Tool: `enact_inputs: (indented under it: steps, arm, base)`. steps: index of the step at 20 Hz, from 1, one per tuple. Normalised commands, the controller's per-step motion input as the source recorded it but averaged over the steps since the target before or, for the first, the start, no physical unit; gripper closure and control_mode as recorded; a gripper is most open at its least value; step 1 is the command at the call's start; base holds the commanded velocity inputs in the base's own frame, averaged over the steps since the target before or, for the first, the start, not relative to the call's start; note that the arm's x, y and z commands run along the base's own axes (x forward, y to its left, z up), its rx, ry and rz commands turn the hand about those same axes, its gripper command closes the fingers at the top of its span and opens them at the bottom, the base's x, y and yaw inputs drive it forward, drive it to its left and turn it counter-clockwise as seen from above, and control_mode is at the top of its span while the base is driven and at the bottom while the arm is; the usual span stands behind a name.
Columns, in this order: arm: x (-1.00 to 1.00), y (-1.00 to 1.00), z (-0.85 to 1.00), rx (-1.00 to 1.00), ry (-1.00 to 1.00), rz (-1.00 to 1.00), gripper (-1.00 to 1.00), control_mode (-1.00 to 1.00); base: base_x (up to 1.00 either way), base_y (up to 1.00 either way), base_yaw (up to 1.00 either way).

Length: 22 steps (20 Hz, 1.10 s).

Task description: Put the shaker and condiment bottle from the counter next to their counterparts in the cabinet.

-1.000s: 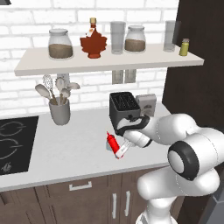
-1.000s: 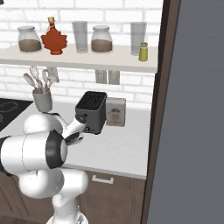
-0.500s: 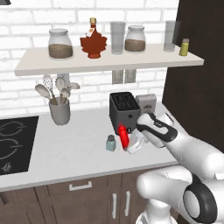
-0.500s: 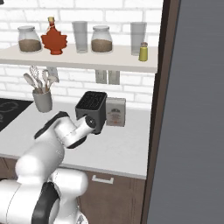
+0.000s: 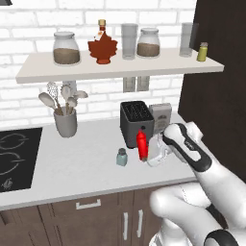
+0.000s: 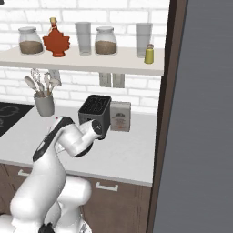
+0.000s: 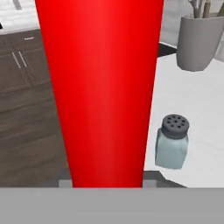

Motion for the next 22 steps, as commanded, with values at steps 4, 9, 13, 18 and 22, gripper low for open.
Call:
enact_inputs:
  steps: [4, 9, 13, 18, 22]
  arm:
    - [-0.66, -0.54, 0.0, 0.32, -0.58, 0.0, 1.0, -1.0]
    - [-0.54, -0.55, 0.0, 0.27, -0.63, -0.04, 1.0, -1.0]
    - [-0.39, -0.31, 0.02, 0.16, -0.41, -0.03, 1.0, -1.0]
    - [0.0, 0.0, 0.01, 0.07, -0.02, 0.0, 1.0, -1.0]
    - [0.0, 0.0, 0.26, 0.11, 0.0, -0.02, 1.0, -1.0]
  base:
    - [0.0, 0.0, 0.0]
    - [0.0, 0.0, 0.0]
    - [0.0, 0.0, 0.0]
    - [0.0, 0.0, 0.0]
    - [0.0, 0.0, 0.0]
